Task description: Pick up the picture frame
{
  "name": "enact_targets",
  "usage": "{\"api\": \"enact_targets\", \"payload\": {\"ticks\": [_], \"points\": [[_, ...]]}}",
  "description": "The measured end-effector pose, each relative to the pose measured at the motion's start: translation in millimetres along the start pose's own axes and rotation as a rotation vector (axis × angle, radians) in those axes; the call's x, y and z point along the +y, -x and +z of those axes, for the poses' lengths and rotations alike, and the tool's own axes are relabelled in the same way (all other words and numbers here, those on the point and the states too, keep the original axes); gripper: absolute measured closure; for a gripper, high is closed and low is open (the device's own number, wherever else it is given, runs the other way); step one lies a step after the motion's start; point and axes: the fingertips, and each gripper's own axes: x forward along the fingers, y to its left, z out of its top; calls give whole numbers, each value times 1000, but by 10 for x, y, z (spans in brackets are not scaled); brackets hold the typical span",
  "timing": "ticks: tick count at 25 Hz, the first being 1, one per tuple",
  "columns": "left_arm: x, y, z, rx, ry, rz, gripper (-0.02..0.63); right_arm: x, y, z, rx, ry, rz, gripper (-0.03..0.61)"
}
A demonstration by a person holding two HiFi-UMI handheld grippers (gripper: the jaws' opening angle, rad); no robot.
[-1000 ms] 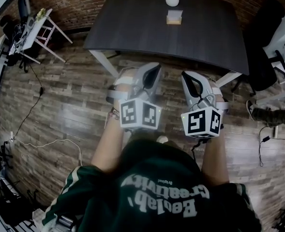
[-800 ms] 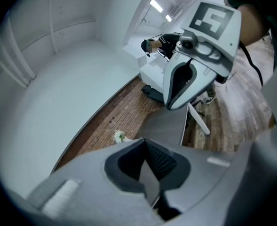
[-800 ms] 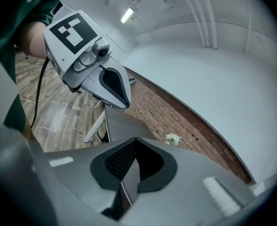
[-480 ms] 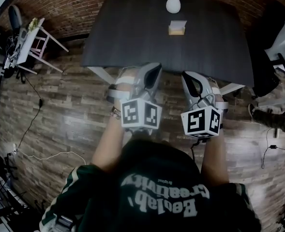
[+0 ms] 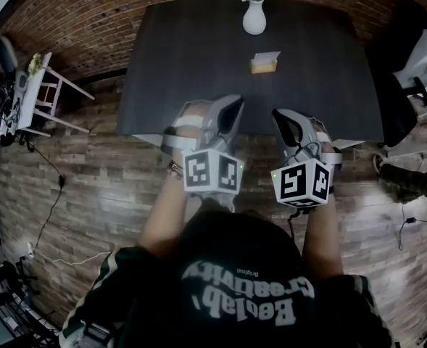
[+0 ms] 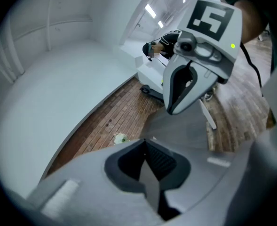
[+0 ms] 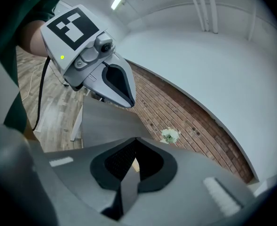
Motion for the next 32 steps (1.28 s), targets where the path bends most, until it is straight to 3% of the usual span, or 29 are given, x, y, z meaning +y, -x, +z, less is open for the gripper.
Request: {"api": "enact_targets", "payload": {"ticks": [17,24,32], "points": [[408,-881,-709,-49,20,-92,613,-305,-1043,-92,130,-15,-11,574],[340,-1256,-748,-52,46,-133,612,-426,-1269,-421,163,-53,17,574],[291,-1958,-837,15,59,-176,612,-692,-1759,-971,175,-128,64,574]]}}
